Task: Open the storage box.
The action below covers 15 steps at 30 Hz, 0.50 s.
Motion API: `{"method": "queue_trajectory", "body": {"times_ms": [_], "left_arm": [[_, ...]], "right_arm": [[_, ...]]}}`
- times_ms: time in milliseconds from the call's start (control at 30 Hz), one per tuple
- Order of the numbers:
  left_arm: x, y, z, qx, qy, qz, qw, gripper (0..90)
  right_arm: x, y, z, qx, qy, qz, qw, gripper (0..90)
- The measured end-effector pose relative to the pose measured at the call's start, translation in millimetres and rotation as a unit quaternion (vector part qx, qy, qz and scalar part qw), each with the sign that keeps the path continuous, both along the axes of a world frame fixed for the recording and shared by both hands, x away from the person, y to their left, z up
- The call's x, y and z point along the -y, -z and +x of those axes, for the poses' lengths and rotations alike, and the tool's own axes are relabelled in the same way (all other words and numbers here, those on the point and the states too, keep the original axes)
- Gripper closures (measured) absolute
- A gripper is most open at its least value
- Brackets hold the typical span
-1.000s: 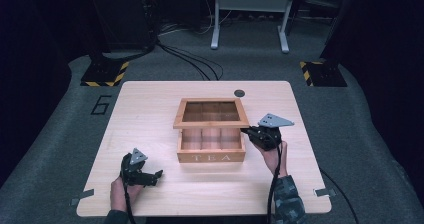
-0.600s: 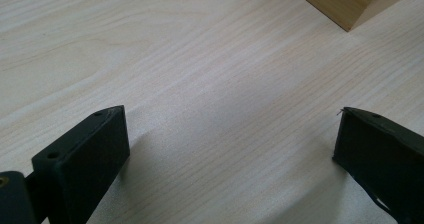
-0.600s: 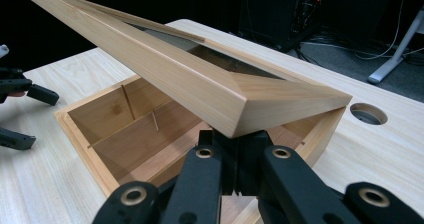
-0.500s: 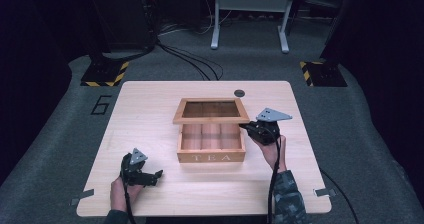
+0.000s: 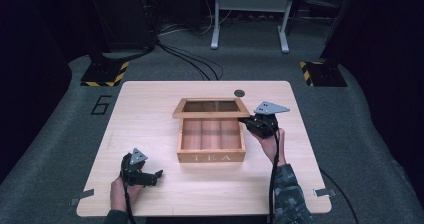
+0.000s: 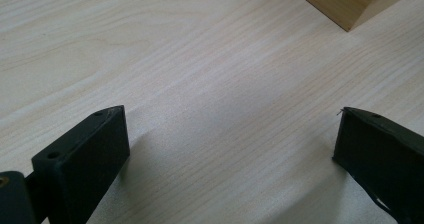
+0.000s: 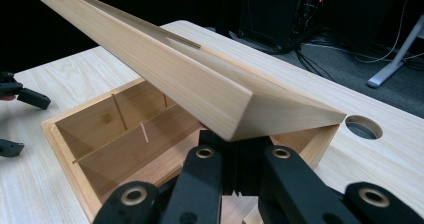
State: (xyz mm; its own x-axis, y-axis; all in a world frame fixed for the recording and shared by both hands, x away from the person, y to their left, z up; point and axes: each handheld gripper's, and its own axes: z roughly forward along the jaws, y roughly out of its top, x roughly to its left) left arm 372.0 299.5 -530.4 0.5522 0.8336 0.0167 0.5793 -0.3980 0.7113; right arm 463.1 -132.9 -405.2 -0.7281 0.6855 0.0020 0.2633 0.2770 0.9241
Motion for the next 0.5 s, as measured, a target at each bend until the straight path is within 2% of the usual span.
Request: {"method": "queue_trajectory", "body": {"times_ms": [500], "left_arm": [[-0.1,0.0,0.1,0.001,0.000,0.001,1.0000,1.0]], "right_arm": [[0.2,-7.4,11.0,0.000,0.005,-0.001,1.0000,89.4]]}}
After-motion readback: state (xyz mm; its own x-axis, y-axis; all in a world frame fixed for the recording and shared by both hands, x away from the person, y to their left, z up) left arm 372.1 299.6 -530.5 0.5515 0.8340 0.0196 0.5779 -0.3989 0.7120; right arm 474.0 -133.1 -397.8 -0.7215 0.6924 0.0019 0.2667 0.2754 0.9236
